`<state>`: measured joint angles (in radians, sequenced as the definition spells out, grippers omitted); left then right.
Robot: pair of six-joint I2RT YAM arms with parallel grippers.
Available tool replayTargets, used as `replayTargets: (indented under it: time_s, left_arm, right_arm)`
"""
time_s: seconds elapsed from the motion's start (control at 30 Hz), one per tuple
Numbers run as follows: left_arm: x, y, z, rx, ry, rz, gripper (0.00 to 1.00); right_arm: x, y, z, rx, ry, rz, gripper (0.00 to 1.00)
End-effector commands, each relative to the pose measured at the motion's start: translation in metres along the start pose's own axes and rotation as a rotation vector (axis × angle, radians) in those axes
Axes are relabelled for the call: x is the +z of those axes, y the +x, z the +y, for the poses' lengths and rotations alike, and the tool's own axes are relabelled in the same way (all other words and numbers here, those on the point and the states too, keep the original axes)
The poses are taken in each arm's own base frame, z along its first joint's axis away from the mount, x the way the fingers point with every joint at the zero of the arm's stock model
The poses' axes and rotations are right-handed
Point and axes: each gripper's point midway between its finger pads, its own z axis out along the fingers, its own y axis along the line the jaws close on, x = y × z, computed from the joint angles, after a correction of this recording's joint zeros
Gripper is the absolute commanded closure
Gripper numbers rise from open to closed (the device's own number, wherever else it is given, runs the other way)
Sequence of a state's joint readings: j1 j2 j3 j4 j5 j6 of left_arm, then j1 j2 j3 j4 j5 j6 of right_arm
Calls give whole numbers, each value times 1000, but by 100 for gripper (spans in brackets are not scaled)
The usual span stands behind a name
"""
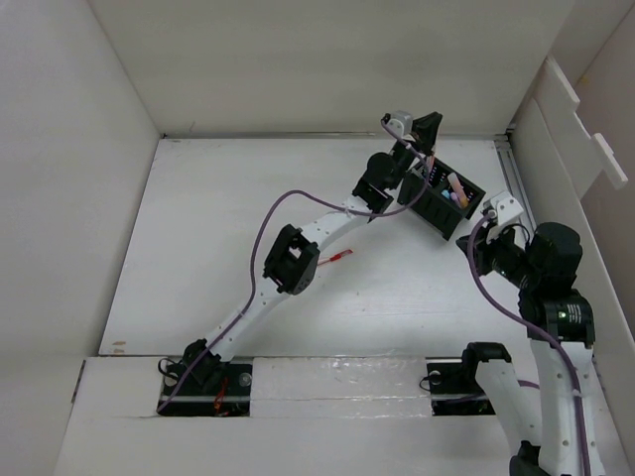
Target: Organize the desk
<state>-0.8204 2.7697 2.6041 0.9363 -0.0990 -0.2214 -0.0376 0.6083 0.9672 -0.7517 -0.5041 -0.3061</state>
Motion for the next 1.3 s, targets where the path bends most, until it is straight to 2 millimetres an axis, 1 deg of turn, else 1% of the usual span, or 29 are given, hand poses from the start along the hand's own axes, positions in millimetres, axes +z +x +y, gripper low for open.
replayTargets:
  time_s: [0.0, 0.03, 0.17, 0.33, 0.4, 0.43, 0.47, 0.5, 0.53, 0.57, 0.6, 0.63, 0.67, 0.7, 0.77, 0.8, 0.83, 0.87, 0.9, 0.97, 1.0, 1.03, 1.07, 1.1, 1.13, 1.17, 1.2, 1.23, 1.27]
  left_arm:
    - [1, -12, 0, -30, 16, -65, 100]
    - [-1, -5, 3, -33, 13, -53, 100]
    - [-4, 5, 8, -13, 0, -32, 100]
    - [-8, 17, 5, -6, 23, 17, 99]
    - [-6, 11, -1, -8, 45, 20, 88]
    - [-6, 8, -2, -5, 49, 21, 72]
    - [-4, 5, -4, 6, 50, 28, 62]
    - [0, -7, -8, 10, 54, 21, 55]
    - [2, -12, -10, 15, 53, 24, 42]
    - [4, -16, -11, 19, 52, 29, 38]
    - [7, -29, -15, 17, 54, 27, 33]
    - [8, -36, -18, 16, 58, 23, 25]
    - [9, -42, -22, 16, 65, 27, 21]
    - [14, -62, -31, 18, 82, 13, 18]
    - [20, -84, -38, 21, 87, 0, 7]
    - [27, -120, -49, 18, 96, -48, 4]
    - [29, -131, -52, 23, 93, -53, 1]
    - [33, -151, -58, 27, 99, -77, 1]
    - [37, -192, -70, 41, 112, -124, 1]
    - [39, -230, -81, 46, 117, -162, 1]
    - [38, -270, -90, 45, 117, -201, 1]
    - [36, -279, -92, 54, 107, -177, 1]
    - [34, -294, -95, 64, 105, -180, 1]
    - [26, -319, -102, 70, 108, -176, 1]
    - [21, -318, -102, 77, 102, -127, 1]
    - [15, -322, -103, 75, 96, -102, 4]
    - [-1, -334, -101, 69, 69, -68, 9]
    - [-11, -324, -95, 66, 43, -10, 22]
    - [-22, -327, -93, 40, 24, 11, 29]
  right_arm:
    - [-12, -45, 5, -45, -8, -148, 84]
    - [-13, -47, 6, -47, -11, -155, 84]
    - [-19, -55, 5, -57, 3, -170, 84]
    - [-21, -54, 8, -56, -3, -179, 84]
    - [-22, -52, 8, -56, 1, -180, 84]
    - [-21, -51, 8, -56, 4, -177, 84]
    - [-21, -48, 7, -55, 8, -166, 84]
    - [-22, -46, 7, -55, 10, -162, 84]
    - [-23, -45, 7, -55, 16, -159, 84]
    - [-24, -42, 8, -52, 16, -154, 84]
    - [-25, -42, 8, -56, 20, -157, 84]
    - [-27, -43, 8, -59, 26, -162, 84]
    - [-29, -42, 8, -65, 34, -159, 84]
    - [-30, -41, 7, -69, 42, -156, 84]
    - [-32, -38, 7, -77, 46, -146, 84]
    - [-30, -34, 6, -79, 49, -138, 84]
    - [-29, -30, 7, -76, 47, -130, 84]
    - [-29, -27, 6, -75, 50, -121, 86]
    - [-27, -23, 7, -74, 46, -120, 89]
    - [-22, -17, 7, -73, 37, -114, 91]
    - [-19, -14, 7, -69, 31, -110, 94]
    - [-12, -3, 8, -56, 15, -90, 95]
    - [-7, -3, 7, -65, 8, -104, 96]
    - [2, 5, 6, -47, -8, -74, 98]
    - [11, 16, 9, -30, -42, -49, 99]
    - [19, 16, 8, -38, -62, -57, 100]
    - [27, 19, 10, -35, -95, -53, 100]
    - [39, 28, 10, -19, -121, -21, 100]
    - [50, 30, 14, -29, -147, -26, 100]
